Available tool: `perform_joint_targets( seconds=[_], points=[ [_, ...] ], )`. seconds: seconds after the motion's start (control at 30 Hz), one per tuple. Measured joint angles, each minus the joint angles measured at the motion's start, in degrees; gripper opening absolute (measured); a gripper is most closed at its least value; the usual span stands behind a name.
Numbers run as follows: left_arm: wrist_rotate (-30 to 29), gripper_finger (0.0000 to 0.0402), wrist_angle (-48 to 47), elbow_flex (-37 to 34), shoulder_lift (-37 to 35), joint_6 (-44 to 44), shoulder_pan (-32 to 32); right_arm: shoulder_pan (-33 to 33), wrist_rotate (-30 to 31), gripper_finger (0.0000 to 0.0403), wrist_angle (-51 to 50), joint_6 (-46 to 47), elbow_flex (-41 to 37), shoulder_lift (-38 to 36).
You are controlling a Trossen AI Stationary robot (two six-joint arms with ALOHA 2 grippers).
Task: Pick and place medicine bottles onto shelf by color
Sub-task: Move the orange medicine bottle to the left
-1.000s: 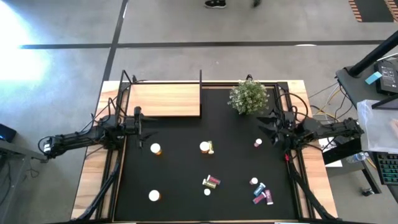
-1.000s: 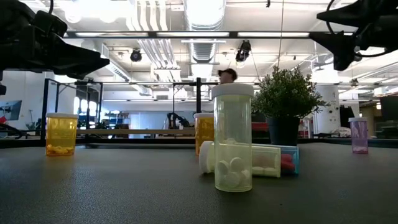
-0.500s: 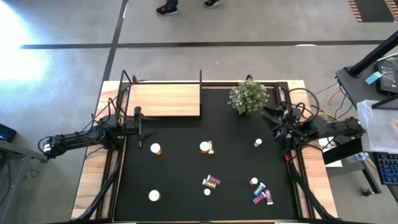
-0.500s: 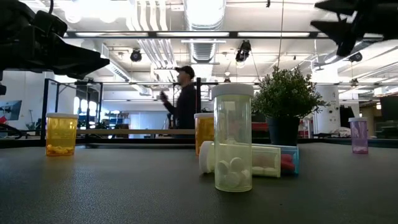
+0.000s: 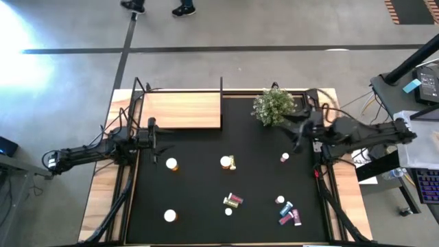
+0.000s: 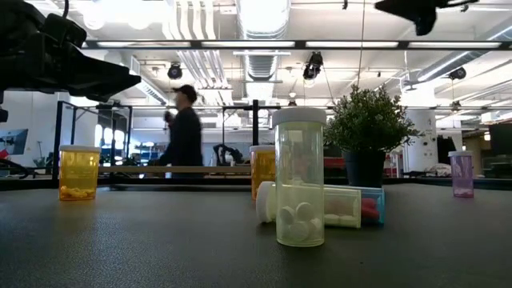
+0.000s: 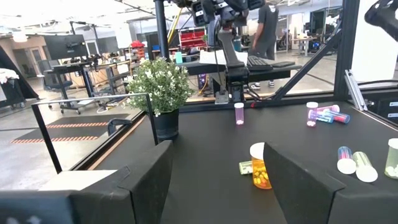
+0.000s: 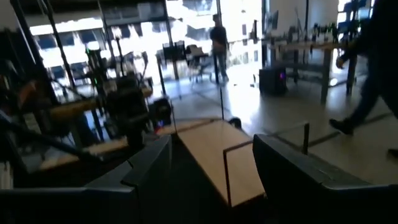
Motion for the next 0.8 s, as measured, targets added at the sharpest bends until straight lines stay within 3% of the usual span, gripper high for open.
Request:
perform_joint_targets(
  seconds=[0.53, 0.8],
  points=[
    [-0.01, 0.0235, 0.01, 0.00, -0.01, 0.00, 0.01, 0.00, -0.77, 0.0217, -17.16, 15.79, 18.02, 31.19],
    [-0.02, 0.0235, 0.02, -0.01, 0.01, 0.00, 0.01, 0.53, -3.33, 0.0217, -21.23, 16.62, 26.63, 44.61]
  ],
)
